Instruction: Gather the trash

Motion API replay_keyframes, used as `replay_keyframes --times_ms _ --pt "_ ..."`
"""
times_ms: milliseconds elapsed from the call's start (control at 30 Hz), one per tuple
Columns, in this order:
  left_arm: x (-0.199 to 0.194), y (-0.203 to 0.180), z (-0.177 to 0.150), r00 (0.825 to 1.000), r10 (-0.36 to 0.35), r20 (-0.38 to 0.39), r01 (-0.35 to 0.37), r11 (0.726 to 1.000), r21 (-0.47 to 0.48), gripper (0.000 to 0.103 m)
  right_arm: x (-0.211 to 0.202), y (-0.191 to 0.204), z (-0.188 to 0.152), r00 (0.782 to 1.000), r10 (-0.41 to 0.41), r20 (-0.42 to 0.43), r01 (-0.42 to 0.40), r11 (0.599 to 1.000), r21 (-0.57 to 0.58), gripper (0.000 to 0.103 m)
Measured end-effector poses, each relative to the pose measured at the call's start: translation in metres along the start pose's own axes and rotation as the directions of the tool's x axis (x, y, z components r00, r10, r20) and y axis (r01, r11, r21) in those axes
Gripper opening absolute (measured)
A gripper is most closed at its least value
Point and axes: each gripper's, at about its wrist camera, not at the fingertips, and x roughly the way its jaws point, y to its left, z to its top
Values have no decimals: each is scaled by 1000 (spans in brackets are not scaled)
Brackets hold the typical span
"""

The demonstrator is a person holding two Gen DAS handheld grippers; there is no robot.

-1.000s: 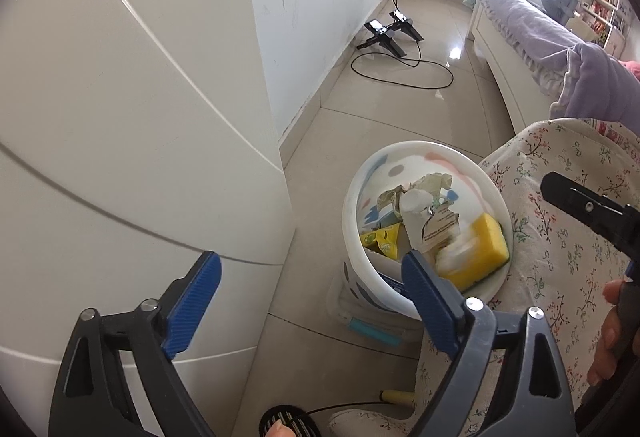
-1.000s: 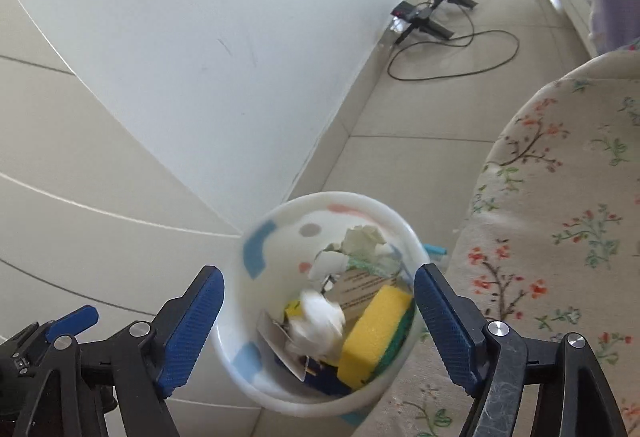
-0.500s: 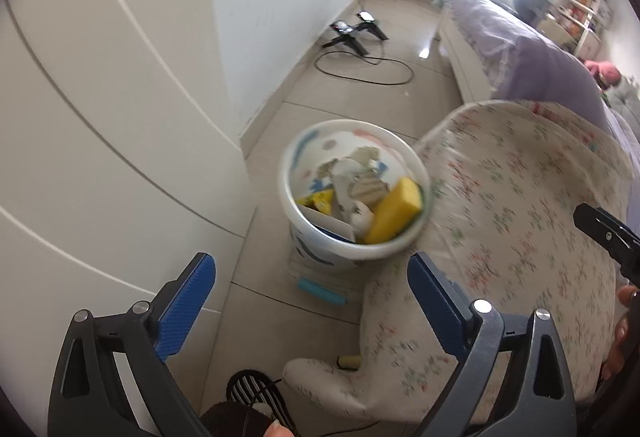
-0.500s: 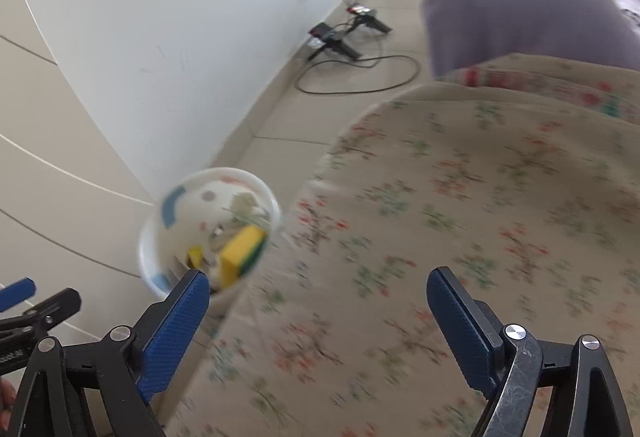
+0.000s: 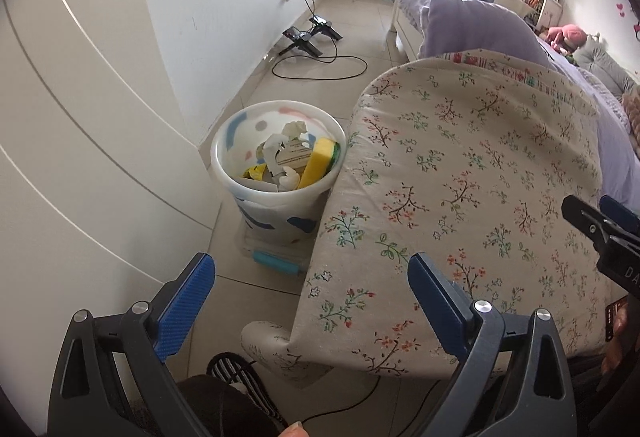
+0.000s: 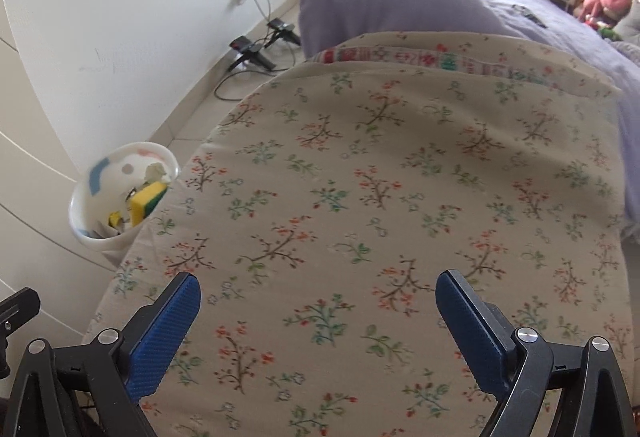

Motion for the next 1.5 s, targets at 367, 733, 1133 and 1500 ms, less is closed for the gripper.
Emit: replay_keyframes --times_ms 367,733,1133,1500 --pt "-1 -15 -12 999 3 39 -4 1000 25 98 6 -22 -35 999 -50 17 49 998 46 98" --pt "-13 -27 -13 997 -10 82 6 999 48 98 3 -27 -36 999 -37 20 36 997 74 98" --pt "-15 -27 -13 996 -20 83 16 999 47 98 3 -26 -36 999 -29 19 27 996 83 98" --pt "-16 -29 -12 996 -25 83 21 999 49 98 5 -24 -35 1000 -21 15 20 997 74 98"
